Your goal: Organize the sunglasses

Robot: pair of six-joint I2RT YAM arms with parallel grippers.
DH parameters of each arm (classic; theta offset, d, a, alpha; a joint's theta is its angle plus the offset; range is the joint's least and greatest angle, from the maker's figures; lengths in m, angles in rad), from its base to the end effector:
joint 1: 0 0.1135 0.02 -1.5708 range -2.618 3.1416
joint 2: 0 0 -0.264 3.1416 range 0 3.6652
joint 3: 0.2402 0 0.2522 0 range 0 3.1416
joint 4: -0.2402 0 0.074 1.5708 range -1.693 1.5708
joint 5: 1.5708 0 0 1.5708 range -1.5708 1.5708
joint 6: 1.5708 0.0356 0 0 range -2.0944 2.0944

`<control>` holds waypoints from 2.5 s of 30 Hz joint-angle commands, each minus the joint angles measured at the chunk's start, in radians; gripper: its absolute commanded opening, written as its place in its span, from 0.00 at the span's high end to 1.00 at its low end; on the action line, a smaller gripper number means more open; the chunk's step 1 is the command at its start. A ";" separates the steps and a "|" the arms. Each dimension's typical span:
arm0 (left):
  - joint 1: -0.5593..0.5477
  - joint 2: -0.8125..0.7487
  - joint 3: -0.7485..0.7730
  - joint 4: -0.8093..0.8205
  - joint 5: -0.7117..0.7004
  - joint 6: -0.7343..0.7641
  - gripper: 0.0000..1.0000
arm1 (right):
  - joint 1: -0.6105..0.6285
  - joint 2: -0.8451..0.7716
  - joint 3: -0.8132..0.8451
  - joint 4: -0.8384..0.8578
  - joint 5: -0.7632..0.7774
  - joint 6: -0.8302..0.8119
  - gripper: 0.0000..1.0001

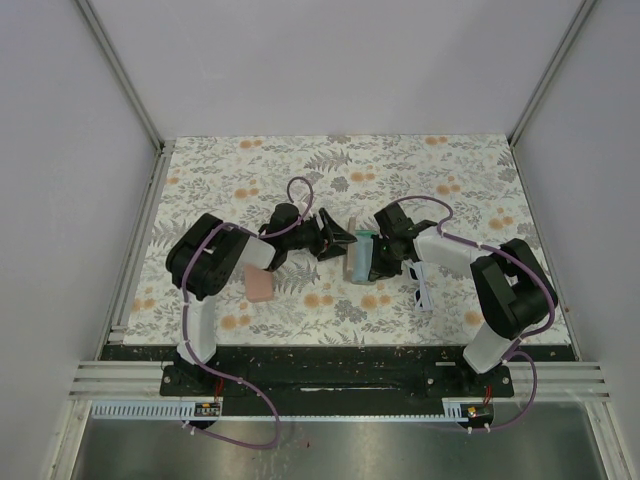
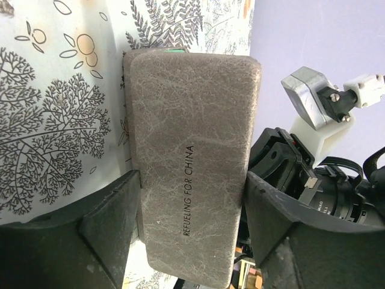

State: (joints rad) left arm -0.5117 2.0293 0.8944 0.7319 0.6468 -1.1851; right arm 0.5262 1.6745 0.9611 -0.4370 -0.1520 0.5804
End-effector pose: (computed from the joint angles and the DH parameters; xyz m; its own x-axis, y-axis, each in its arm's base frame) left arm 0.3286 -0.2091 0.1133 -0.9385 -0.3209 -0.1271 0.0120 0.3376 -0.9412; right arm 0.2709 0.1636 0.1615 -0.9617 0.0683 -0.2655 -0.0269 0.9403 0.3394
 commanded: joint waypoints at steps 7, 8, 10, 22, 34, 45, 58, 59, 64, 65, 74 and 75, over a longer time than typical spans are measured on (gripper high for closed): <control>0.004 0.014 0.011 0.127 0.043 -0.028 0.48 | -0.003 -0.012 0.070 -0.043 0.000 -0.027 0.72; 0.004 0.009 0.011 0.120 0.042 -0.022 0.49 | -0.005 -0.019 0.082 -0.057 0.009 -0.031 0.72; 0.004 -0.001 0.008 0.097 0.037 -0.007 0.50 | -0.005 -0.035 0.103 -0.092 0.032 -0.042 0.69; 0.001 -0.072 0.021 -0.054 0.010 0.078 0.52 | -0.081 -0.180 0.088 -0.178 0.074 -0.097 0.51; -0.040 -0.136 0.072 -0.144 -0.012 0.107 0.52 | -0.163 -0.266 -0.008 -0.250 0.304 -0.133 0.40; -0.059 -0.188 0.104 -0.249 -0.039 0.157 0.52 | -0.164 -0.161 -0.009 -0.238 0.368 -0.114 0.51; -0.067 -0.193 0.110 -0.241 -0.027 0.148 0.52 | -0.166 -0.107 -0.024 -0.197 0.361 -0.088 0.91; -0.067 -0.192 0.110 -0.244 -0.027 0.148 0.52 | -0.163 -0.125 -0.027 -0.195 0.370 -0.086 0.92; -0.065 -0.193 0.103 -0.238 -0.042 0.148 0.52 | -0.167 -0.177 -0.018 -0.224 0.381 -0.093 0.95; -0.067 -0.192 0.104 -0.236 -0.039 0.147 0.52 | -0.167 -0.189 -0.013 -0.230 0.378 -0.093 0.94; -0.074 -0.172 0.120 -0.236 -0.036 0.145 0.52 | -0.170 -0.242 0.123 -0.275 0.336 -0.119 0.94; -0.074 -0.170 0.121 -0.236 -0.036 0.145 0.52 | -0.170 -0.231 0.148 -0.275 0.319 -0.126 0.94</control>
State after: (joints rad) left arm -0.5785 1.8797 0.9722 0.4564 0.6209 -1.0466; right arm 0.3634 1.4620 0.9993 -0.7090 0.1909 0.4747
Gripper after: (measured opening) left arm 0.481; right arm 0.158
